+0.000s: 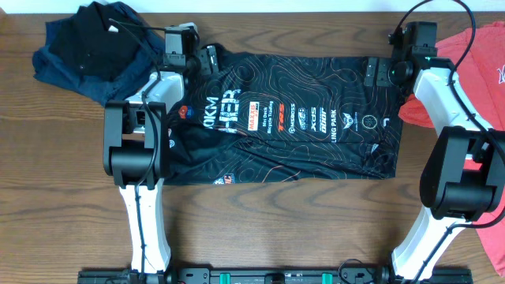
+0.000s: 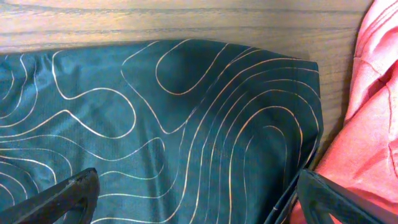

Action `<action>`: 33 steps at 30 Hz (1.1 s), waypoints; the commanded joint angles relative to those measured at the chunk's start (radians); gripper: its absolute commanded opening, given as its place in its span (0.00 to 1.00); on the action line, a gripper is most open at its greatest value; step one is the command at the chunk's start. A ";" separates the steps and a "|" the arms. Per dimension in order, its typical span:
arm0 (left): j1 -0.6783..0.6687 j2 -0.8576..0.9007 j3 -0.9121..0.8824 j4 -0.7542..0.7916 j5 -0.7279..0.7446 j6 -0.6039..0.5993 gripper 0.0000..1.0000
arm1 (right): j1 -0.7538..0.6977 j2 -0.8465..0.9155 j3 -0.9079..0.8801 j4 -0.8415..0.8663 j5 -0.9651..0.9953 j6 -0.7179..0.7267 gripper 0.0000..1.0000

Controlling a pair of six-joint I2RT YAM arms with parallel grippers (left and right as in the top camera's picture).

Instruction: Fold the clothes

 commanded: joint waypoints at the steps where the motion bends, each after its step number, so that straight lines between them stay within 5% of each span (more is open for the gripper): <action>1: -0.003 0.000 0.001 -0.019 0.042 0.026 0.71 | 0.006 0.000 0.016 0.025 0.058 -0.022 0.99; 4: -0.003 0.000 0.001 -0.023 0.042 0.026 0.55 | 0.003 0.000 0.016 0.069 0.138 -0.031 0.99; 21: -0.003 0.000 0.001 -0.030 0.042 0.025 0.42 | -0.157 0.114 0.016 0.205 -0.024 -0.030 0.99; 33: -0.003 0.000 0.001 -0.031 0.042 0.026 0.35 | -0.146 0.167 0.019 0.291 -0.130 -0.010 0.97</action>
